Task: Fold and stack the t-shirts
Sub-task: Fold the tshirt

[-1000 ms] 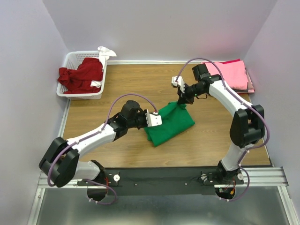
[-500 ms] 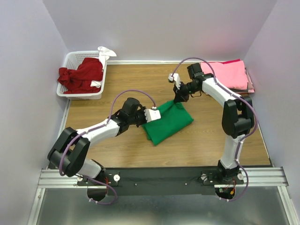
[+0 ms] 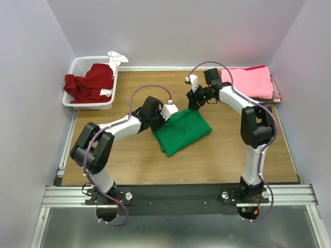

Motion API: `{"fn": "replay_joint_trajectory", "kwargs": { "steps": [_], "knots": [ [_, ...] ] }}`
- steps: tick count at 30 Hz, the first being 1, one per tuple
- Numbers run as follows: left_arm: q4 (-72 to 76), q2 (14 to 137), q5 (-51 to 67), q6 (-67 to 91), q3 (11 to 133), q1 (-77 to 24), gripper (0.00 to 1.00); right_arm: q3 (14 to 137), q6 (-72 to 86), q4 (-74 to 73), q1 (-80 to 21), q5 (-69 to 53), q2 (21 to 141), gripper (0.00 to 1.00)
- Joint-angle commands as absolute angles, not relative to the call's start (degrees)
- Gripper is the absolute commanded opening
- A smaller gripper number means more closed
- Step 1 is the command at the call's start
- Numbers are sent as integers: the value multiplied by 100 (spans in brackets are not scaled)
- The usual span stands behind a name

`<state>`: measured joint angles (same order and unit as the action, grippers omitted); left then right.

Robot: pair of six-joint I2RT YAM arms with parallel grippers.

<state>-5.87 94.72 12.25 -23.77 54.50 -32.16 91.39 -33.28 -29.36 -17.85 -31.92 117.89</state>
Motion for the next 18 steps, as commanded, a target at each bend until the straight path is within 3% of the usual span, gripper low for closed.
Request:
{"fn": "replay_joint_trajectory", "kwargs": {
  "steps": [1, 2, 3, 5, 9, 13, 18],
  "knots": [
    [-1756, 9879, 54, -837, 6204, -2901, 59, 9087, -1402, -1513, -1837, -1272, 11734, 70],
    [-1758, 9879, -113, -687, 6257, -2866, 84, 9079, -1302, -1494, -1820, -1109, 11681, 71],
    [-1714, 9635, -140, -546, 6267, -2839, 96, 9036, -1170, -1477, -1802, -1038, 11602, 72],
    [-1556, 8994, -219, -142, 6162, -2821, 96, 8895, -836, -1477, -1653, -1326, 11417, 77],
    [-1134, 7851, -27, 700, 5724, -2813, 96, 7896, -650, -1529, -1486, -2424, 10786, 79],
    [-767, 6858, 1226, 1833, 4917, -2777, 95, 7157, -668, -1888, -1459, -3241, 10513, 79],
    [420, 5952, 2047, 3311, 3360, -2786, 79, 6785, -747, -2048, -1415, -3120, 10494, 79]
  ]
}}
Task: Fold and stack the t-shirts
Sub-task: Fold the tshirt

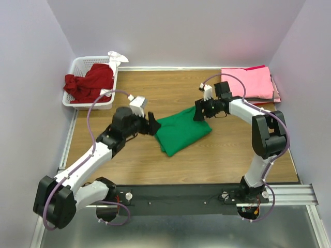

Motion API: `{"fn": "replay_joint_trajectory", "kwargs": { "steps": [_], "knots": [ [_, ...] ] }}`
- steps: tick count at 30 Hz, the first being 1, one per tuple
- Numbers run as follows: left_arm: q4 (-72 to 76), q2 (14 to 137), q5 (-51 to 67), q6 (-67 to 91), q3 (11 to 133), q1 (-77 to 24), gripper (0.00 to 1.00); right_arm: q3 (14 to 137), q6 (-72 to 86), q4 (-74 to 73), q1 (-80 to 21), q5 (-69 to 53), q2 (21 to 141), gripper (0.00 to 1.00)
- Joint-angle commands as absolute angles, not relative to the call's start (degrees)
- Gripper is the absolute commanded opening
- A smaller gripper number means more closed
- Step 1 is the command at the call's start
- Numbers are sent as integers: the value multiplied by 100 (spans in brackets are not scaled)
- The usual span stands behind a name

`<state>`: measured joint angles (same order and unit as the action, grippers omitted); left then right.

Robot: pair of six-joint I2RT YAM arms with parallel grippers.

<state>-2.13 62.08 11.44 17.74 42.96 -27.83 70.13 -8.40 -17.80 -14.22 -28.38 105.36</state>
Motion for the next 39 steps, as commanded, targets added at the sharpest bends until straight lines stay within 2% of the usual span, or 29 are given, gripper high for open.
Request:
{"fn": "replay_joint_trajectory", "kwargs": {
  "steps": [1, 7, 8, 9, 12, 29, 39],
  "knots": [
    [535, 5828, 2057, 3531, 2948, -2795, 79, 6768, -704, -2083, -1363, -3085, 10529, 79],
    [1090, 5195, 1741, 4745, 1908, -2979, 79, 6654, -677, -2109, -1310, -2971, 10626, 79],
    [1116, 5151, 1714, 4842, 1846, -2997, 75, 6636, -668, -2109, -1301, -2997, 10643, 79],
    [1282, 5142, 1688, 4912, 1776, -3006, 67, 6592, -668, -2109, -1309, -3041, 10696, 79],
    [1731, 5308, 1784, 5150, 1565, -3058, 61, 6583, -650, -2127, -1301, -3146, 10766, 79],
    [2241, 7223, 1266, 5186, 1995, -3700, 57, 6574, -650, -2153, -1187, -3305, 10775, 79],
    [1855, 7612, 774, 4904, 2285, -3928, 52, 6557, -642, -2153, -1169, -3410, 10784, 78]
  ]
}}
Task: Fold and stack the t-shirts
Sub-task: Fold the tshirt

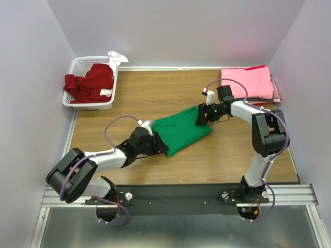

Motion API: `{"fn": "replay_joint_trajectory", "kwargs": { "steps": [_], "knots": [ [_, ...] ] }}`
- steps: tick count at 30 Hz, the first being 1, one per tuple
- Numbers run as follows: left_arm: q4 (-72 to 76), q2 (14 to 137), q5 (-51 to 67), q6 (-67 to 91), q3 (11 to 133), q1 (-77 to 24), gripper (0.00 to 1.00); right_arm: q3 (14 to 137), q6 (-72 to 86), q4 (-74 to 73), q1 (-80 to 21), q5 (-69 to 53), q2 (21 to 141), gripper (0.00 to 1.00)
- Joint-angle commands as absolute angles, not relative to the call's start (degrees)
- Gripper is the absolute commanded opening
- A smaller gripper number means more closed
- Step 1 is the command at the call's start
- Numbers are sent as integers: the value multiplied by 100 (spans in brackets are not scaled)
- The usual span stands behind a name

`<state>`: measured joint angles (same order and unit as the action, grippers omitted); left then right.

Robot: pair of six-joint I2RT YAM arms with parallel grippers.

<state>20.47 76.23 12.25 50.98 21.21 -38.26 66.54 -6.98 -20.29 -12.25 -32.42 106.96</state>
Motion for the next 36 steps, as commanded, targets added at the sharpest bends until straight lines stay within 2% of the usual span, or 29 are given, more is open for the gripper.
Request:
{"fn": "replay_joint_trajectory", "kwargs": {
  "steps": [1, 16, 27, 29, 32, 35, 36],
  "knots": [
    [1785, 7585, 669, 4869, 2329, -3955, 53, 6557, -650, -2162, -1178, -3410, 10784, 78],
    [914, 7699, -211, 4650, 2716, -4342, 60, 6557, -642, -2180, -1143, -3419, 10828, 78],
    [1194, 8041, 130, 4579, 2821, -4351, 62, 6565, -650, -2188, -1143, -3445, 10863, 78],
    [1335, 8121, 386, 4588, 2813, -4359, 59, 6565, -642, -2197, -1143, -3454, 10872, 78],
    [1555, 8253, 667, 4579, 2795, -4377, 47, 6565, -650, -2197, -1134, -3454, 10890, 77],
    [1757, 8271, 895, 4605, 2725, -4386, 28, 6565, -642, -2206, -1143, -3463, 10916, 75],
    [1801, 8262, 931, 4605, 2716, -4386, 17, 6565, -642, -2206, -1143, -3445, 10916, 75]
  ]
}}
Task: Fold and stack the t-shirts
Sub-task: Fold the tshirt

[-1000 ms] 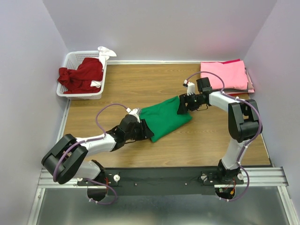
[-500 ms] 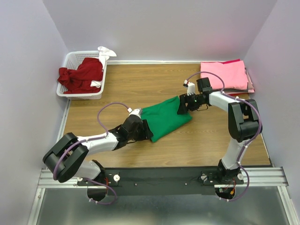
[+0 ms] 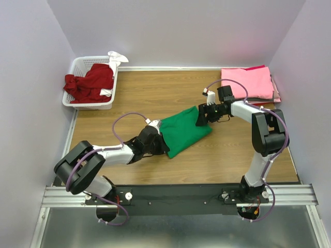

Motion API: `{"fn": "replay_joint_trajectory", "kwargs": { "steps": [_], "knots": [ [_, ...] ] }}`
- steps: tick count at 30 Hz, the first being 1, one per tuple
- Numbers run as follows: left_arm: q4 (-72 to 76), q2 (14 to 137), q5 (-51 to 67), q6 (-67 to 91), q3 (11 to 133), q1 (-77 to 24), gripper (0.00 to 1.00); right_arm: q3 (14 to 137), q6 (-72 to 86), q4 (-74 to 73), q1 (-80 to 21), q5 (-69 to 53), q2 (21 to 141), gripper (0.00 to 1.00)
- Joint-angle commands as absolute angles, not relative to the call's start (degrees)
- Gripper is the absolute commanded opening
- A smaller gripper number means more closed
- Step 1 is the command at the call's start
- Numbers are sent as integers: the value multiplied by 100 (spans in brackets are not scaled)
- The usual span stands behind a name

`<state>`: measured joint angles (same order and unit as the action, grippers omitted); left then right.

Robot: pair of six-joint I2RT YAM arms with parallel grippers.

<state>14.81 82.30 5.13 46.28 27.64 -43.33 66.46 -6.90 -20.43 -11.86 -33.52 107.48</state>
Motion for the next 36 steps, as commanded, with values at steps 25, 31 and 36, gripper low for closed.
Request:
{"fn": "replay_joint_trajectory", "kwargs": {
  "steps": [25, 31, 36],
  "knots": [
    [3560, 6840, 2549, 5818, 933, -4395, 67, 6854, -1028, -2558, -1046, -3445, 10968, 78],
    [1708, 5258, 1663, 5608, 1142, -4360, 82, 7373, -1125, -2751, -1055, -3902, 11592, 86],
    [748, 4212, 607, 5686, 1257, -4219, 90, 7962, -1475, -3383, -1256, -4341, 12338, 84]
  ]
}}
